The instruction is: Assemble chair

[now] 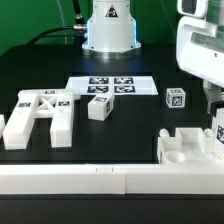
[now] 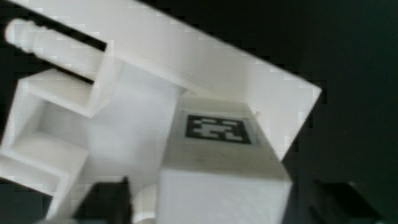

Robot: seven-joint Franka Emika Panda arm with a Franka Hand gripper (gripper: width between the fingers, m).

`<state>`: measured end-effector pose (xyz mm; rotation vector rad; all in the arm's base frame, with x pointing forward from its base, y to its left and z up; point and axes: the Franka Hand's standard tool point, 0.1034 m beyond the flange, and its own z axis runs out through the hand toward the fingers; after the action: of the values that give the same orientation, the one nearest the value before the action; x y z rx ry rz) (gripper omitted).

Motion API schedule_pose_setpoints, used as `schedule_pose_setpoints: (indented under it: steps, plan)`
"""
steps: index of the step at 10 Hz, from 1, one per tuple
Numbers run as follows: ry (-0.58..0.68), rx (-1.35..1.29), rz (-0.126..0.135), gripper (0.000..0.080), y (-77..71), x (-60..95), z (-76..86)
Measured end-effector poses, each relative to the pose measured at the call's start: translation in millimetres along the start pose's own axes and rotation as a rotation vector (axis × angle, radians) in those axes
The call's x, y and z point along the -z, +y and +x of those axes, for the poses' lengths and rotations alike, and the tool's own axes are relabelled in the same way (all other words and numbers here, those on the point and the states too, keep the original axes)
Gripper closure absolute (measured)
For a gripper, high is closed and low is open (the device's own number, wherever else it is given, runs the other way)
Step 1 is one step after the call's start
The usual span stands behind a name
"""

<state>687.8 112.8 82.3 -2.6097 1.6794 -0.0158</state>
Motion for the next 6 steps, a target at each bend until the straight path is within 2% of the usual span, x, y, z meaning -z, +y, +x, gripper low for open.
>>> schedule_pose_setpoints:
  steps: [1, 2, 6]
  plan:
    - [0.002, 0.108, 0.003, 0.0228, -1.1, 0.8, -1.0]
    - [0.003, 0.191, 0.007, 0.0166, -2.1, 0.8, -1.7]
    - [0.004, 0.424, 0.005, 0.0151, -1.3, -0.5, -0.8]
